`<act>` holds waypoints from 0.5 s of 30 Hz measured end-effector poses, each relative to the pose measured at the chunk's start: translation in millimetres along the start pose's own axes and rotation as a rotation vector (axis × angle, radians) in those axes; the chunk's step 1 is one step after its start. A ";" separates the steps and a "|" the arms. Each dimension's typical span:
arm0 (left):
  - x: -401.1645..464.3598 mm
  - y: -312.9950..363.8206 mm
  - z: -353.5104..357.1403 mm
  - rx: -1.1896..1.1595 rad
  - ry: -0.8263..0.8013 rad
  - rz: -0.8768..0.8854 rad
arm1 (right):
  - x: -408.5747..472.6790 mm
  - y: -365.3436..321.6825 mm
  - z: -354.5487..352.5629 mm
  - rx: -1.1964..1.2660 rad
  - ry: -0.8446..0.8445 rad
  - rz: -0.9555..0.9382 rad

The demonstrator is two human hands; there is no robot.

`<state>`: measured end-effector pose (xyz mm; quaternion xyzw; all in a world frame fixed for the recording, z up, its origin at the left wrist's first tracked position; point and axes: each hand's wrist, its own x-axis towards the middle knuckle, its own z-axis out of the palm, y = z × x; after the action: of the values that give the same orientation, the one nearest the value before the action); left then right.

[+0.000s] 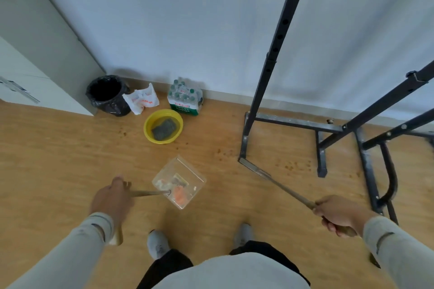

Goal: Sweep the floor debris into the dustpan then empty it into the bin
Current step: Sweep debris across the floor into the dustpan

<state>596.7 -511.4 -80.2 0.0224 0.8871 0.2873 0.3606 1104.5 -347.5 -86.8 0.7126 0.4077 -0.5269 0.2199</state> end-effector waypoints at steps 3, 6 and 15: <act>-36.2 -12.0 19.6 -0.020 0.013 -0.017 | 4.7 13.5 -16.4 -0.046 0.007 -0.058; -64.0 -27.6 30.3 -0.004 -0.006 -0.034 | 10.0 34.9 -20.0 -0.057 0.024 -0.077; -115.5 -73.1 73.3 0.004 -0.078 -0.037 | 1.2 107.8 -28.7 0.191 -0.027 0.055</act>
<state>742.1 -564.7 -88.4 0.0181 0.8732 0.2777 0.4001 1208.7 -387.3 -90.5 0.7343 0.3328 -0.5665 0.1709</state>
